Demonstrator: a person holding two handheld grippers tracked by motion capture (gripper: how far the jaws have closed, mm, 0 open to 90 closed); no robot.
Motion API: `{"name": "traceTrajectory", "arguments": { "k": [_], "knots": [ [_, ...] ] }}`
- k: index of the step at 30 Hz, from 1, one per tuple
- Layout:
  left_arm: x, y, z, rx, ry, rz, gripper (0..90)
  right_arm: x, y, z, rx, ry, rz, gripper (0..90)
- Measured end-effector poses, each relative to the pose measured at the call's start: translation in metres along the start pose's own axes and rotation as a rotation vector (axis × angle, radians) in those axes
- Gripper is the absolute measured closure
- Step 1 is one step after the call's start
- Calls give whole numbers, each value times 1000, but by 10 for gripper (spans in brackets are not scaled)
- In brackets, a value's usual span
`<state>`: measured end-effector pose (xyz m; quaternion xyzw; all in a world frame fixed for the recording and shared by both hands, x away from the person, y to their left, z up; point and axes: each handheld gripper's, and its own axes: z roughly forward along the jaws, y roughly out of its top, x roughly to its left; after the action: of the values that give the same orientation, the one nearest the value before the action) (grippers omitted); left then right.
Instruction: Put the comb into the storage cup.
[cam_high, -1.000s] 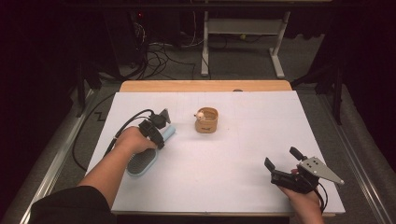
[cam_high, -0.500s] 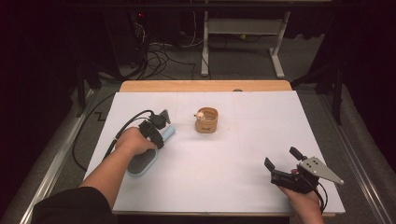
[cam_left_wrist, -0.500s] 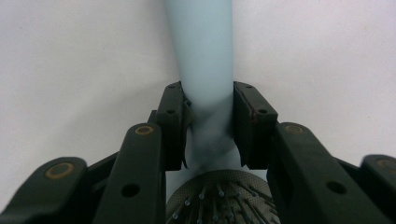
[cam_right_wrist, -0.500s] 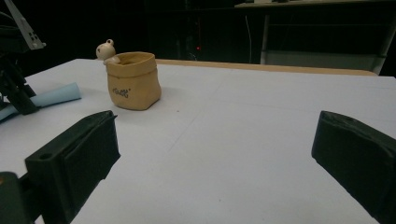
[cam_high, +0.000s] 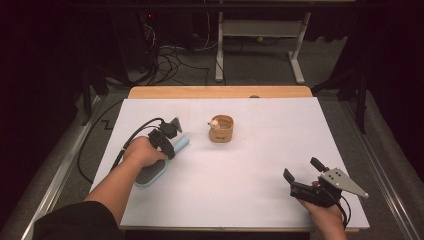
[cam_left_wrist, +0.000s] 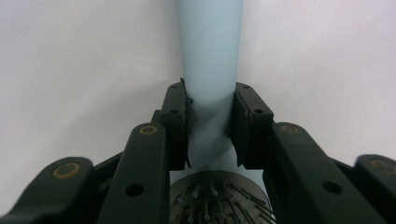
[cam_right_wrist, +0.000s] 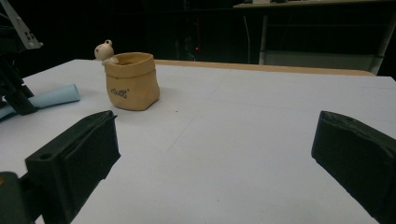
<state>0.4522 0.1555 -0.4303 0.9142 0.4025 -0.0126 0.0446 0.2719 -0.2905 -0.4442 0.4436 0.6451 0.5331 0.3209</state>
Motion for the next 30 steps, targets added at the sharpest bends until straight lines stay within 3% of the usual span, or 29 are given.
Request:
{"name": "traceTrajectory", "arguments": {
  "k": [9,20,30],
  "knots": [
    [-3,-3,-12,-57,-9,15,695,0,0,0,-1,-2,0,12],
    [-3,-16,-39,-191,-26,39,697,1,1,0,-4,-6,0,12],
    [-4,-22,-50,-245,-35,50,698,1,1,0,-3,-8,-2,12]
  ]
}}
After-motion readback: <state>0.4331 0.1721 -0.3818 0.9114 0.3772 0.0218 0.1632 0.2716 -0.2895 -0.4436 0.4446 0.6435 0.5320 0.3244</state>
